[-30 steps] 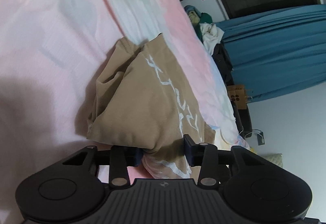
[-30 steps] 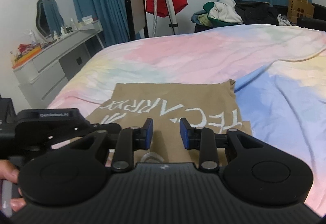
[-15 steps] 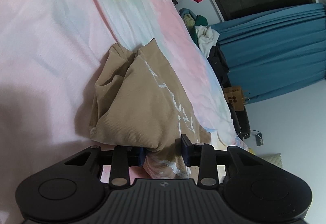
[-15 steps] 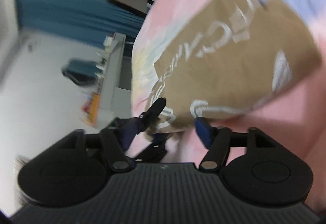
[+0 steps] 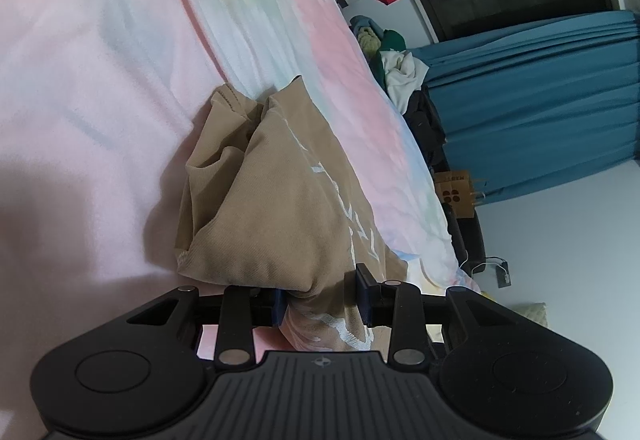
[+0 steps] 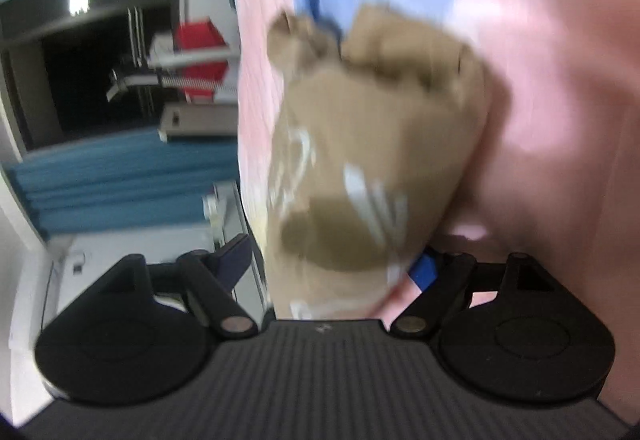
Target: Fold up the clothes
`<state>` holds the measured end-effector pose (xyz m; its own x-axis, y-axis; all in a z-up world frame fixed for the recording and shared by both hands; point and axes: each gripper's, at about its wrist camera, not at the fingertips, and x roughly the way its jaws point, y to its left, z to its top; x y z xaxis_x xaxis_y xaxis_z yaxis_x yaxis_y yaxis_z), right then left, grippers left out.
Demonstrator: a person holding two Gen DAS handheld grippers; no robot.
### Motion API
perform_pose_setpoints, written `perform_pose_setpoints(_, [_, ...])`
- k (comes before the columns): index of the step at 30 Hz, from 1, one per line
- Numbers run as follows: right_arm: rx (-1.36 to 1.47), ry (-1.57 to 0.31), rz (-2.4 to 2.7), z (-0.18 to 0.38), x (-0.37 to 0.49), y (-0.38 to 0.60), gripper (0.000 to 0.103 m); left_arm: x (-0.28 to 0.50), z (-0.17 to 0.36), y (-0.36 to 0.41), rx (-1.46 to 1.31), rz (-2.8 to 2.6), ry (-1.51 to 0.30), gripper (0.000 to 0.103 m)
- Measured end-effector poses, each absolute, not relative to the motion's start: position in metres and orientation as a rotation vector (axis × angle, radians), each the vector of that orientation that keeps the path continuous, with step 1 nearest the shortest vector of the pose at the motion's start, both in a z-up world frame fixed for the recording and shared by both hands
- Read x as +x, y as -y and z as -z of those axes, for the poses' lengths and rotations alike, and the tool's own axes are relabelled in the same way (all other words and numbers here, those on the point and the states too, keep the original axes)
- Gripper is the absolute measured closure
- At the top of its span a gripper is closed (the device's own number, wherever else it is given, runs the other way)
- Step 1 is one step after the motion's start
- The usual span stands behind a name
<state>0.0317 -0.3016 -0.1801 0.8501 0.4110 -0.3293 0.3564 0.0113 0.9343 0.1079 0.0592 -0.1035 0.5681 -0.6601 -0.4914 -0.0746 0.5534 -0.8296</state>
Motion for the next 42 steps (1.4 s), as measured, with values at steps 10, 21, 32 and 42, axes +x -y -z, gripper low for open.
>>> perform_pose_setpoints(10, [1.396, -0.575, -0.05, 0.158, 0.03, 0.303, 0.075, 0.103, 0.096, -0.059, -0.932, 0.43, -0.891, 0.069])
perform_pose_setpoints(21, [1.435, -0.419, -0.083, 0.098, -0.012, 0.34, 0.076, 0.093, 0.039, -0.043, -1.065, 0.567, -0.883, 0.072])
perform_pose_setpoints(32, [1.367, -0.231, 0.094, 0.024, 0.046, 0.518, 0.077, 0.226, -0.045, 0.178, -0.933, 0.786, -0.963, 0.074])
perform_pose_setpoints(42, [1.179, -0.084, 0.205, 0.054, 0.115, 0.664, 0.077, 0.308, -0.019, 0.363, -0.753, 1.013, -0.768, 0.074])
